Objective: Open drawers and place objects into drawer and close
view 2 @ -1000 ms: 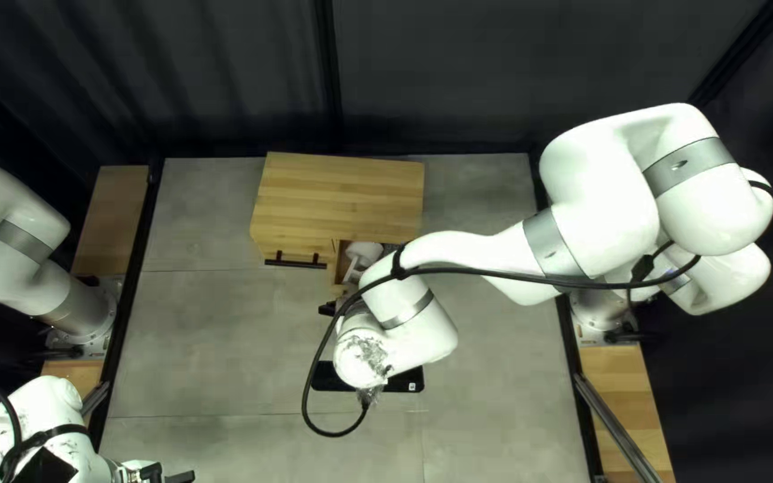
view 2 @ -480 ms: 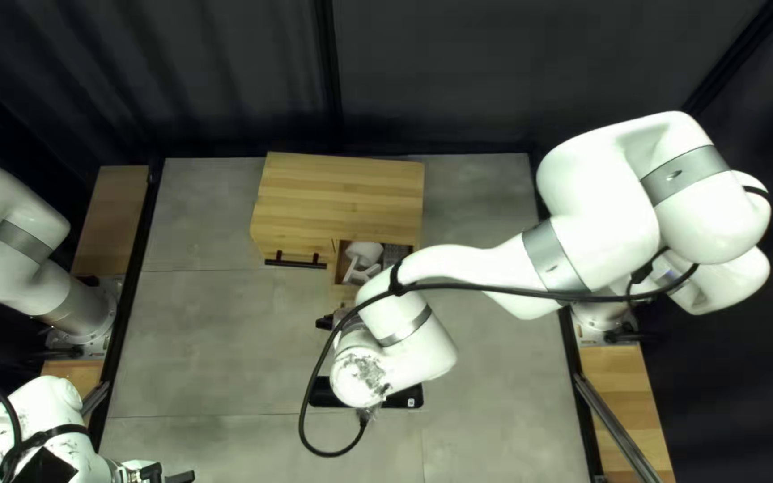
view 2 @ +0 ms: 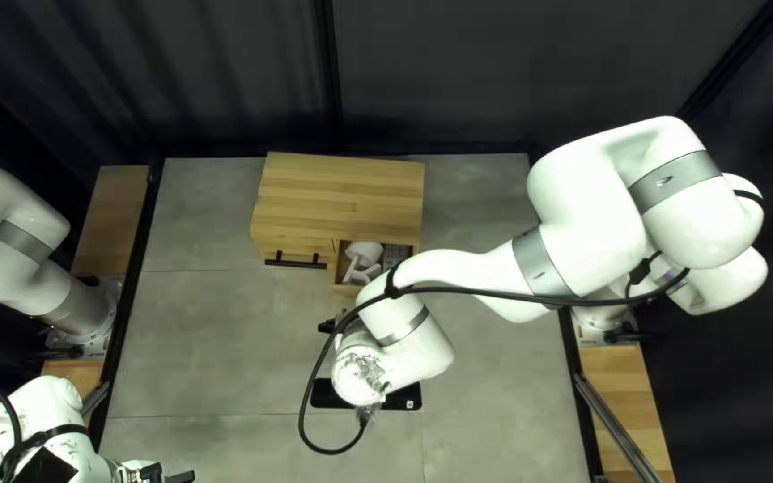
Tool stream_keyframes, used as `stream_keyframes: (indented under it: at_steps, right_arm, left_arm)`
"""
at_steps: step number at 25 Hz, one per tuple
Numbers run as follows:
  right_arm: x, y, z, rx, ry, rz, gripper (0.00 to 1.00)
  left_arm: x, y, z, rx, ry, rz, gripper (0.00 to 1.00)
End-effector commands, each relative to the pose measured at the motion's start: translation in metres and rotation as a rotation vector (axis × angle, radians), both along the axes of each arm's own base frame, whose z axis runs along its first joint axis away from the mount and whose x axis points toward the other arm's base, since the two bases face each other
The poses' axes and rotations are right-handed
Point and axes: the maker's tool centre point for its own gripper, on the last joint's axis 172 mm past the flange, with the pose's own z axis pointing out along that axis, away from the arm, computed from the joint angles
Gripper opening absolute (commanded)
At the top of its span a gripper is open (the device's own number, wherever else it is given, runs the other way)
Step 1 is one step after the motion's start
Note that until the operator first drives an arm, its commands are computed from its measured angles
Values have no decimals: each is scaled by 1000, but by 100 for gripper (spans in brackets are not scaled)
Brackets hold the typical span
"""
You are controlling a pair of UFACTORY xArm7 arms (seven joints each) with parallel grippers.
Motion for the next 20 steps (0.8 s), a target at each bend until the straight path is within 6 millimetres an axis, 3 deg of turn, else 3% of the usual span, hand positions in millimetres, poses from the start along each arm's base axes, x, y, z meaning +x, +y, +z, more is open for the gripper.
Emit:
stream_keyframes:
  at_steps: [1,20]
  right_arm:
    - [0,-1,-1,-14,-2,-15,100]
    - [-2,-12,1,-26,-1,-47,100]
  left_arm:
    - [0,0,0,0,0,0,100]
    - [0,0,0,0,0,0,100]
